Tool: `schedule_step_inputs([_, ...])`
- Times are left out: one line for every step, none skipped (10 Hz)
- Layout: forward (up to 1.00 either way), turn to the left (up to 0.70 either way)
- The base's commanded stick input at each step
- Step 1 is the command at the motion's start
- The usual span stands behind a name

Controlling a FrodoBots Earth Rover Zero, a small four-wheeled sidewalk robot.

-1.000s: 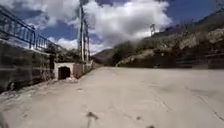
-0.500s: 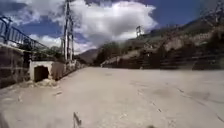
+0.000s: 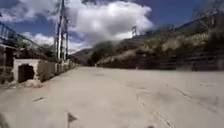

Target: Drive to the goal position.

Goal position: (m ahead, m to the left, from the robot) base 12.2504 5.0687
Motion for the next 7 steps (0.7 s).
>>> schedule_step_inputs([0.70,0.00])
schedule_step_inputs([0.70,0.00])
schedule_step_inputs([0.70,0.00])
schedule_step_inputs([0.70,0.00])
schedule_step_inputs([0.70,0.00])
schedule_step_inputs([0.70,0.00])
schedule_step_inputs([0.70,0.00])
